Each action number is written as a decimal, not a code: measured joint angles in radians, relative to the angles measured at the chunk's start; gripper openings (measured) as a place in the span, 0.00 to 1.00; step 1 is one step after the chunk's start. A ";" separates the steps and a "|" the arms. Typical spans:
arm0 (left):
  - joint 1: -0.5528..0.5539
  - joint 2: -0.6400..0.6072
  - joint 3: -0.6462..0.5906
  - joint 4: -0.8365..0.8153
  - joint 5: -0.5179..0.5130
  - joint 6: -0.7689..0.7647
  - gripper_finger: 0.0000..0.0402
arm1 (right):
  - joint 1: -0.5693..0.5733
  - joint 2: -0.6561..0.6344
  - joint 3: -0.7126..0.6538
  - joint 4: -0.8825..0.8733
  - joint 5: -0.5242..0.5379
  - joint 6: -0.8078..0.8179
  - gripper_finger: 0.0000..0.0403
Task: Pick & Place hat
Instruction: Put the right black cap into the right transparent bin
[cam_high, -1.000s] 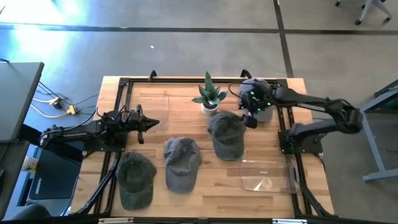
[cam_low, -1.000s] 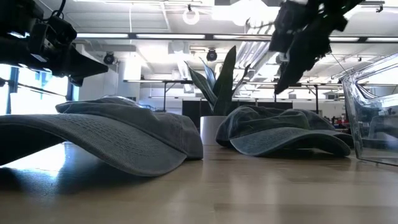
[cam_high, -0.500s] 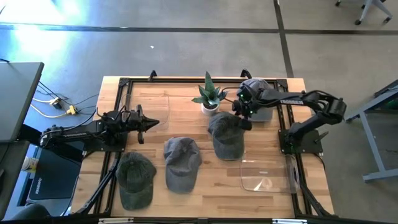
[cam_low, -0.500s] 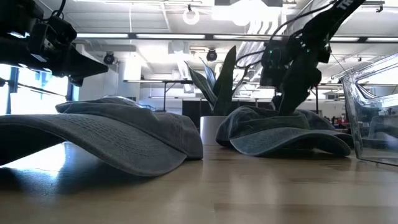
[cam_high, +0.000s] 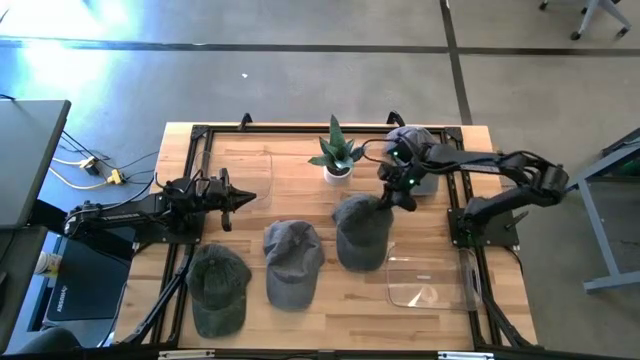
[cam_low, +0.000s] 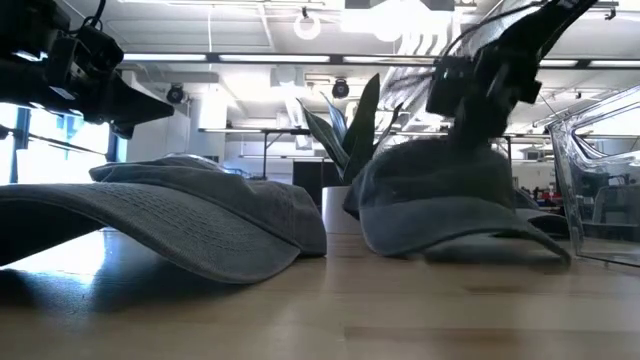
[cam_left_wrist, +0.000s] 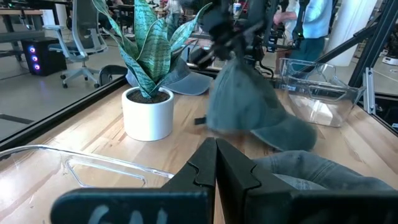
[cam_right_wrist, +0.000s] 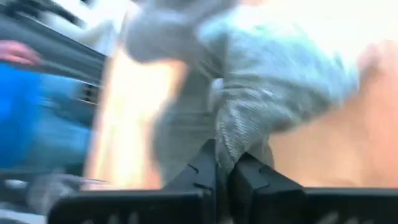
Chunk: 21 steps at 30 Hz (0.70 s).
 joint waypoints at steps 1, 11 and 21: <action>0.000 0.000 0.000 0.000 0.000 0.000 0.00 | 0.006 -0.028 0.008 -0.001 -0.027 0.042 0.05; 0.000 0.000 0.000 0.000 0.000 0.000 0.00 | 0.154 -0.207 0.235 0.005 -0.099 0.265 0.03; 0.000 0.000 0.000 0.000 0.000 0.000 0.00 | 0.246 -0.179 0.311 -0.031 0.160 0.212 0.02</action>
